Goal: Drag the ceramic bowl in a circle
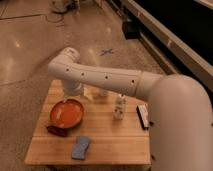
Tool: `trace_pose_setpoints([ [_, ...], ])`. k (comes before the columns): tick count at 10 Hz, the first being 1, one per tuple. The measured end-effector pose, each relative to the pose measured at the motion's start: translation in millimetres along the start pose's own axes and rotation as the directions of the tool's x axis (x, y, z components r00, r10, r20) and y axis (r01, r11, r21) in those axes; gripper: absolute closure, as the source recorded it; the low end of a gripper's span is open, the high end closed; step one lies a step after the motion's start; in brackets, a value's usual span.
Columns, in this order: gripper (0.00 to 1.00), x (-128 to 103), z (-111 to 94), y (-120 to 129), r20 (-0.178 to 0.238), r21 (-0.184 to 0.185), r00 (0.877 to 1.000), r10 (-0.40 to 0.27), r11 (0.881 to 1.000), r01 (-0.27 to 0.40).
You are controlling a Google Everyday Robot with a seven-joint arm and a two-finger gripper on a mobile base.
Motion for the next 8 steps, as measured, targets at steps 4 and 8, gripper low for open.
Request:
trace_pose_setpoints([
  [4, 0.20, -17.4, 61.8, -17.8, 0.112, 0.028, 0.992, -0.065, 0.998, 0.062],
  [8, 0.20, -5.9, 106.0, -13.7, 0.101, 0.040, 0.994, -0.049, 0.998, 0.045],
])
